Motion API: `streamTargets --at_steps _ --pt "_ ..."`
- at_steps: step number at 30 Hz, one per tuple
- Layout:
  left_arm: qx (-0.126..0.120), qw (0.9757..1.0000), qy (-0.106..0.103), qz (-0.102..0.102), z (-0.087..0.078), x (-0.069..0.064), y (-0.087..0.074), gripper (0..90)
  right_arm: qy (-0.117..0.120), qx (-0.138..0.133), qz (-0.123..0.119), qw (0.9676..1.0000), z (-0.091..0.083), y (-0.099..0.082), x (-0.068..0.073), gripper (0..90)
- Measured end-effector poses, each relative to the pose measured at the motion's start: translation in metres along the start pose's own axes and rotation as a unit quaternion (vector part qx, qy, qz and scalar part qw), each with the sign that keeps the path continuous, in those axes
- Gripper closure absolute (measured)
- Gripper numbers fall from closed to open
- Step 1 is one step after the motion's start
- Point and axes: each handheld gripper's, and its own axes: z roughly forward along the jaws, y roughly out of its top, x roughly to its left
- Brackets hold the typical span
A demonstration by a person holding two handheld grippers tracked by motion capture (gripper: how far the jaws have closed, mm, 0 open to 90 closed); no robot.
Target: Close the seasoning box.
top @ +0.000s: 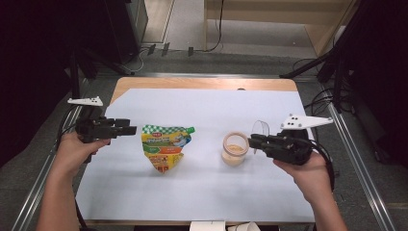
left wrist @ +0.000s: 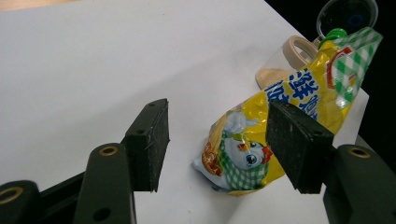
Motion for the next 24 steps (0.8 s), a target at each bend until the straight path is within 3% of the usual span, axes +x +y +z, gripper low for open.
streamTargets --at_steps 7,11,24 --pt "0.008 0.9999 0.002 -0.007 0.010 0.004 -0.003 39.8 -0.033 -0.011 0.013 0.9993 -0.021 -0.003 -0.020 89.1" --pt "0.010 0.9999 0.003 -0.006 0.017 0.005 -0.004 39.9 -0.054 -0.009 0.021 0.9982 -0.026 -0.009 -0.033 90.0" --pt "0.008 0.9999 0.004 0.004 0.027 0.005 -0.006 38.7 -0.104 0.002 0.058 0.9929 -0.019 -0.035 -0.069 90.0"
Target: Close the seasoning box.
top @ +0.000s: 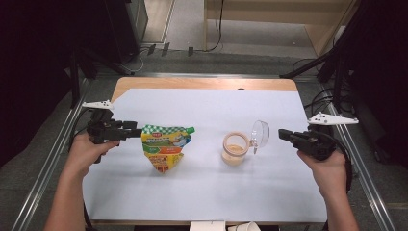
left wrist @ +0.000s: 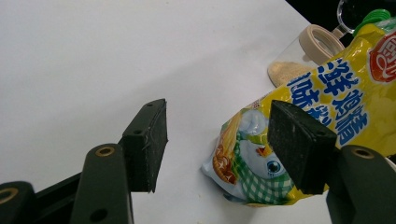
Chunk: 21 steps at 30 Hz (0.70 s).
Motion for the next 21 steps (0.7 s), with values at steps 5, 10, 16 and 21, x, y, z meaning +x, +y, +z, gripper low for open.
streamTargets --at_steps 5,10,16,21 --pt "0.000 1.0000 0.000 0.002 0.002 0.000 0.000 38.4 -0.007 0.009 0.013 0.9999 0.010 -0.009 -0.006 90.0" --pt "-0.001 1.0000 0.000 0.004 0.005 0.000 0.001 38.1 -0.009 0.013 0.018 0.9997 0.017 -0.015 -0.009 90.0" --pt "0.002 1.0000 0.004 0.002 0.008 0.001 0.001 37.7 -0.003 0.024 0.019 0.9995 0.028 -0.019 -0.007 90.0" --pt "0.002 1.0000 0.004 0.002 0.011 0.001 0.002 37.5 0.005 0.031 0.017 0.9994 0.038 -0.020 -0.004 90.0"
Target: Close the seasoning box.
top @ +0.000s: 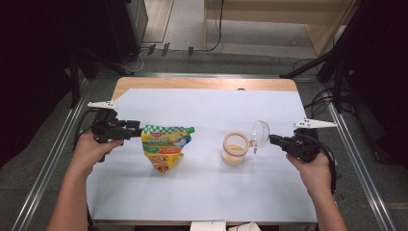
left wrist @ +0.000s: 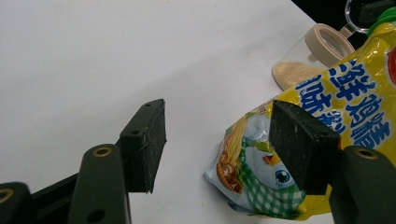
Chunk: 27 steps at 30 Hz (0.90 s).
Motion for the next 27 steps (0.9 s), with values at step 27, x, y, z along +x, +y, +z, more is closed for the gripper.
streamTargets --at_steps 27 --pt "0.009 0.9999 -0.005 0.006 0.007 -0.004 0.002 37.2 0.038 -0.007 -0.021 0.9990 0.010 0.004 0.020 90.0"
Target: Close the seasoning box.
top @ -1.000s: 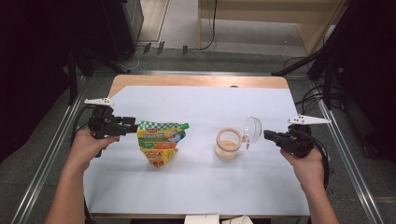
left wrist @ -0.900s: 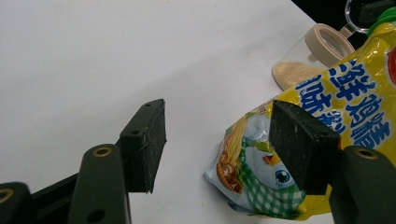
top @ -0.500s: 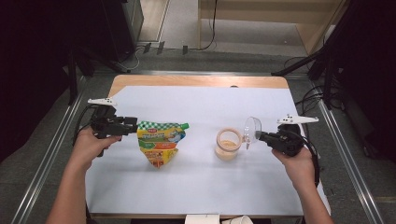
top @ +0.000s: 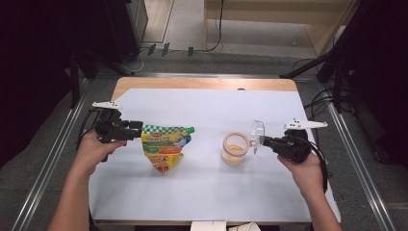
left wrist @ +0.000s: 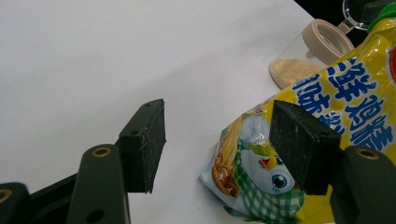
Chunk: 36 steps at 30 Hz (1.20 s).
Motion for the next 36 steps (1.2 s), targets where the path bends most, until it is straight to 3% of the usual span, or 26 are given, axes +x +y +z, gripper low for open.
streamTargets --at_steps 6,15,28,32,36 --pt "-0.002 1.0000 0.001 0.000 -0.001 0.000 0.000 37.2 0.002 0.004 -0.012 0.9999 0.002 0.001 0.007 90.0" --pt "-0.001 1.0000 0.000 0.000 0.000 0.000 0.000 37.2 -0.002 0.003 -0.013 0.9999 0.002 0.000 0.005 88.3" --pt "0.000 1.0000 0.001 0.000 0.000 0.000 0.000 37.1 -0.015 0.014 -0.034 0.9992 0.008 -0.012 -0.010 61.8" --pt "-0.002 1.0000 0.001 0.000 0.000 0.000 0.000 37.1 -0.031 0.012 -0.035 0.9988 0.009 -0.016 -0.017 51.1" --pt "-0.002 1.0000 0.002 0.000 0.000 0.000 -0.001 37.1 -0.037 0.011 -0.025 0.9990 0.009 -0.019 -0.024 47.0"
